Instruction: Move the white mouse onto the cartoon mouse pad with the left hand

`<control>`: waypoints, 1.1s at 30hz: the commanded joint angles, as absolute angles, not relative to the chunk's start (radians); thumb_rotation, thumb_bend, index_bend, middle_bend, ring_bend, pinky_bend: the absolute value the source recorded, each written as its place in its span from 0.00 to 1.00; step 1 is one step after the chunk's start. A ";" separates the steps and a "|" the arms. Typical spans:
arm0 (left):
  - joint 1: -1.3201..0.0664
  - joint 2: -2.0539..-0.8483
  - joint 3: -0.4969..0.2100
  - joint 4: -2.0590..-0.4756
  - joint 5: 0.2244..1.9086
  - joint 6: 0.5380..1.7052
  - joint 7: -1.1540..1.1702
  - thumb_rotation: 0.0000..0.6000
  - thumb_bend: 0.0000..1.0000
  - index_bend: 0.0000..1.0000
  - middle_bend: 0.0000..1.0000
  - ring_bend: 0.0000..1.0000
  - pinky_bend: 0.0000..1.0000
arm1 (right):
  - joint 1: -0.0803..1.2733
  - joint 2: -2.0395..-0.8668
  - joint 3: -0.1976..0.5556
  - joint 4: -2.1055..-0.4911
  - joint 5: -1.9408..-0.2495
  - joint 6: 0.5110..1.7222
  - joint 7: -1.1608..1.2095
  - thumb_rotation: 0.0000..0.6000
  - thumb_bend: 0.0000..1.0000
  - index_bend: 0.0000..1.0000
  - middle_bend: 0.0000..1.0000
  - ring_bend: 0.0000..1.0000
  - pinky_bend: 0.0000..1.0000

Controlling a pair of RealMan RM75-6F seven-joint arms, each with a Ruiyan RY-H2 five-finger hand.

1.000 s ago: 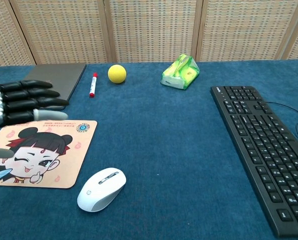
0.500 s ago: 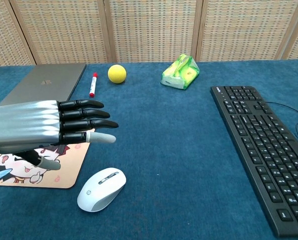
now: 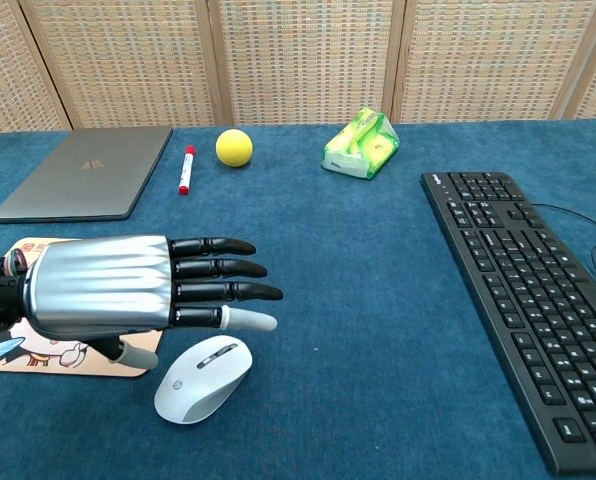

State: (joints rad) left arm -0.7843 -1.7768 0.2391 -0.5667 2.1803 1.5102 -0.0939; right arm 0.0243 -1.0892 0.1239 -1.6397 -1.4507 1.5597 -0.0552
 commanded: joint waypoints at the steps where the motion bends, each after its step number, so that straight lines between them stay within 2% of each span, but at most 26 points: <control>1: -0.801 -1.776 0.254 -0.626 2.173 1.482 -0.074 1.00 0.01 0.00 0.00 0.00 0.02 | 0.023 -1.085 0.125 -1.639 -1.449 1.561 -0.047 1.00 0.00 0.05 0.00 0.00 0.00; 13: -0.854 -1.758 0.255 -0.788 2.150 1.392 0.003 1.00 0.01 0.00 0.00 0.00 0.02 | 0.020 -1.074 0.130 -1.634 -1.443 1.564 -0.012 1.00 0.00 0.05 0.00 0.00 0.00; 22: -0.915 -1.759 0.209 -0.928 2.096 1.271 0.062 1.00 0.01 0.00 0.00 0.00 0.02 | 0.019 -1.072 0.130 -1.629 -1.437 1.560 -0.001 1.00 0.00 0.05 0.00 0.00 0.00; 33: -0.949 -1.666 0.244 -0.989 2.092 1.211 0.072 1.00 0.01 0.00 0.00 0.00 0.03 | 0.017 -1.068 0.136 -1.628 -1.428 1.564 0.009 1.00 0.00 0.05 0.00 0.00 0.00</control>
State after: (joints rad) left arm -0.9458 -1.6718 0.2384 -0.9877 2.0913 1.2105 0.0787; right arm 0.0169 -1.0684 0.1356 -1.6277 -1.4280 1.5637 0.0089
